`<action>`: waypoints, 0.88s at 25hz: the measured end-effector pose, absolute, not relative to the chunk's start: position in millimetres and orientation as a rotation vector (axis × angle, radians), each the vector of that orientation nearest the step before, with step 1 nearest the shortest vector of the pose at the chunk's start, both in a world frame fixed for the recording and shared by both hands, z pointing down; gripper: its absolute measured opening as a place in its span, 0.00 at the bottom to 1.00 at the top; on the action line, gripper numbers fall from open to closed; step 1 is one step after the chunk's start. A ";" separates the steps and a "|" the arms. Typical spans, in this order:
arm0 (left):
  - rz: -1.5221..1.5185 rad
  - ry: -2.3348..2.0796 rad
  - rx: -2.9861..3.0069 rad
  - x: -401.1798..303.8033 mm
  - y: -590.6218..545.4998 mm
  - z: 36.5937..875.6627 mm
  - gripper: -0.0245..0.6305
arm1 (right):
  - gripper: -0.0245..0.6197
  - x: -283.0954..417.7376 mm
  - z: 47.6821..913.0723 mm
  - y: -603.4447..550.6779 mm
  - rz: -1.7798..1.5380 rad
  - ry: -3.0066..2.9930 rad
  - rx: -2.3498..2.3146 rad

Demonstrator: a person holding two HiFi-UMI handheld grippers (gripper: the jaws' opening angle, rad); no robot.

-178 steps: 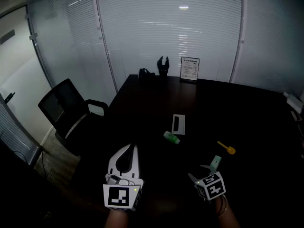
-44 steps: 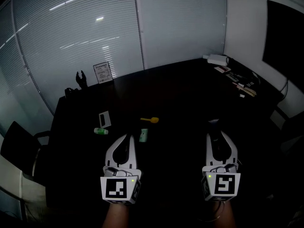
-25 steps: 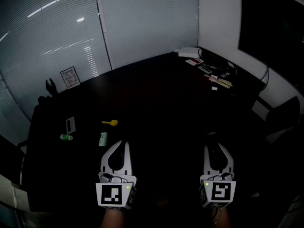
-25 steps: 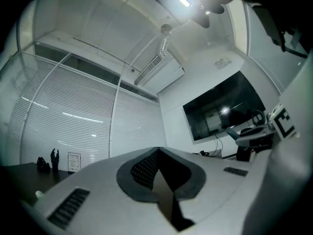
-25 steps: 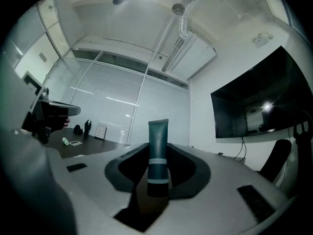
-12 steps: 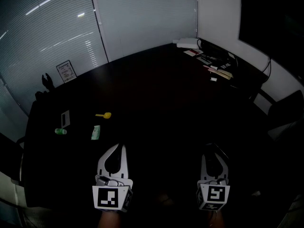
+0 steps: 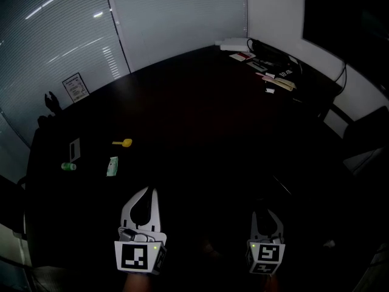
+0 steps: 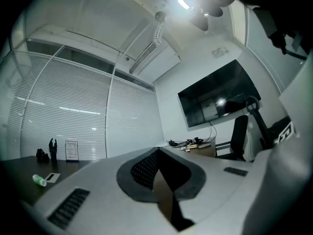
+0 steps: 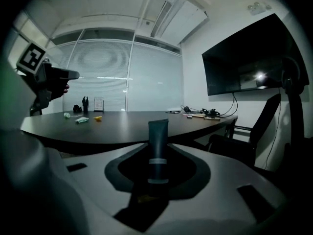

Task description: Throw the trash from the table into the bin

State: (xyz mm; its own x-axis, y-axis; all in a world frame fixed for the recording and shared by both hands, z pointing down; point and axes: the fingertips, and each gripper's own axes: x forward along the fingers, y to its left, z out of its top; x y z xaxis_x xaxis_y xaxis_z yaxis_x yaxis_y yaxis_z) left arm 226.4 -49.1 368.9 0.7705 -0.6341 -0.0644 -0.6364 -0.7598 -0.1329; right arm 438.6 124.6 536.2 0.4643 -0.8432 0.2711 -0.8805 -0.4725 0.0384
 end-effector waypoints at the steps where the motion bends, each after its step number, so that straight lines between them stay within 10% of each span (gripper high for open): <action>1: 0.019 1.018 -2.818 226.6 -49.3 371.5 0.03 | 0.22 436.6 544.8 126.4 0.344 -1.505 2.528; 22: -0.033 1.027 -2.833 224.5 -54.8 394.7 0.03 | 0.22 411.7 656.0 156.3 0.718 -1.416 2.399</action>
